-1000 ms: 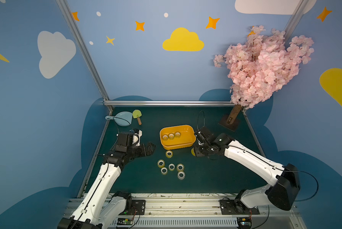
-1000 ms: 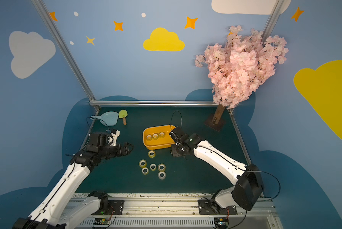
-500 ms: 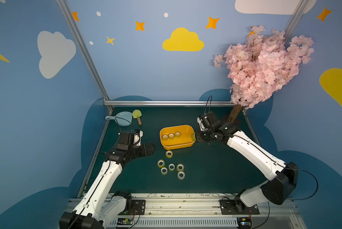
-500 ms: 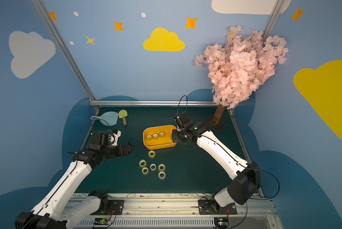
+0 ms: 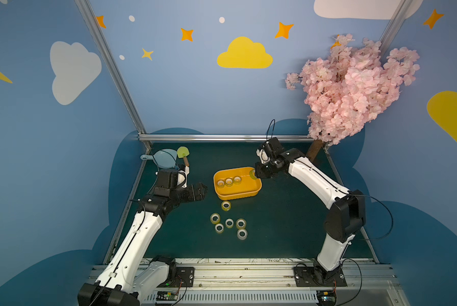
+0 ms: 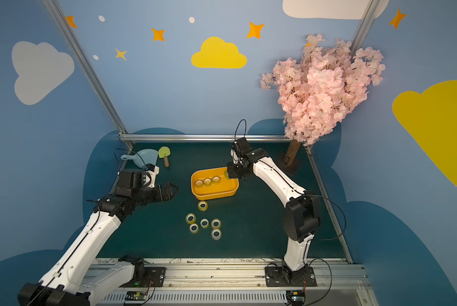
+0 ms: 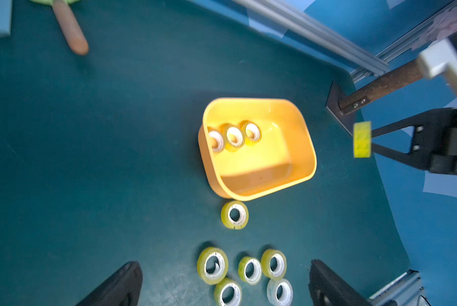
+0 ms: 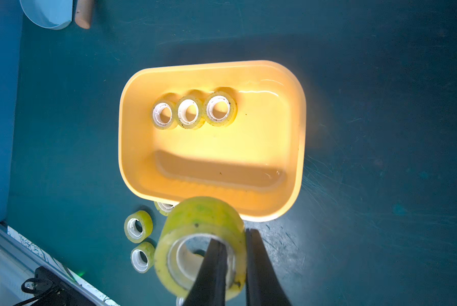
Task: Put the transparent tape into the storage box
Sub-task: Place the tape in the storage box.
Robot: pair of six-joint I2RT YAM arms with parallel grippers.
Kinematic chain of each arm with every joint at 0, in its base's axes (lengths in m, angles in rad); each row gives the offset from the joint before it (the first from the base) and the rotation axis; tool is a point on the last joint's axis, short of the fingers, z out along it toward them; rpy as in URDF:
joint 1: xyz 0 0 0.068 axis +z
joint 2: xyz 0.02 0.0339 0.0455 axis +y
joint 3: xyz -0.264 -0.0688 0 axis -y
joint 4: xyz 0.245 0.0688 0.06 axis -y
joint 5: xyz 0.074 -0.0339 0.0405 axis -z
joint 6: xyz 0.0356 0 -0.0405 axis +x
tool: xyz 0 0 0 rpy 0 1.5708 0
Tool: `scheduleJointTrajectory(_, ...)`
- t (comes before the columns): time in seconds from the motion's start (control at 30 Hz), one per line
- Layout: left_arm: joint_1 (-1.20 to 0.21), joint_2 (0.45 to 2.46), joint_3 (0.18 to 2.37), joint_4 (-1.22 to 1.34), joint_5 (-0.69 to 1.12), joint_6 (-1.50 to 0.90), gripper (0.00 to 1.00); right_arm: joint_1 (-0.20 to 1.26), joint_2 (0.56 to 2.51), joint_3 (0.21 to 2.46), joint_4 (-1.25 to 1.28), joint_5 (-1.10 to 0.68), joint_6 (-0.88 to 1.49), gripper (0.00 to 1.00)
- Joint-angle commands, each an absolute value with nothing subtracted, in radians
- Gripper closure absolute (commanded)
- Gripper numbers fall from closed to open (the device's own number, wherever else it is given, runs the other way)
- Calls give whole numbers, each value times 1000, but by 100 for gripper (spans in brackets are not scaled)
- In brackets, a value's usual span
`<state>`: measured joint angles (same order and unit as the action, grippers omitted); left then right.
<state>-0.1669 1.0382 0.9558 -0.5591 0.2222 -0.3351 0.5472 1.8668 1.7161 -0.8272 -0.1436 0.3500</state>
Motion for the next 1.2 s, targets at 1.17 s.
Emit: scheduleJointTrajectory(1.17, -166, 1037, 913, -479, 187, -297, 0, 563, 2456, 2182, -932, -66, 428, 73)
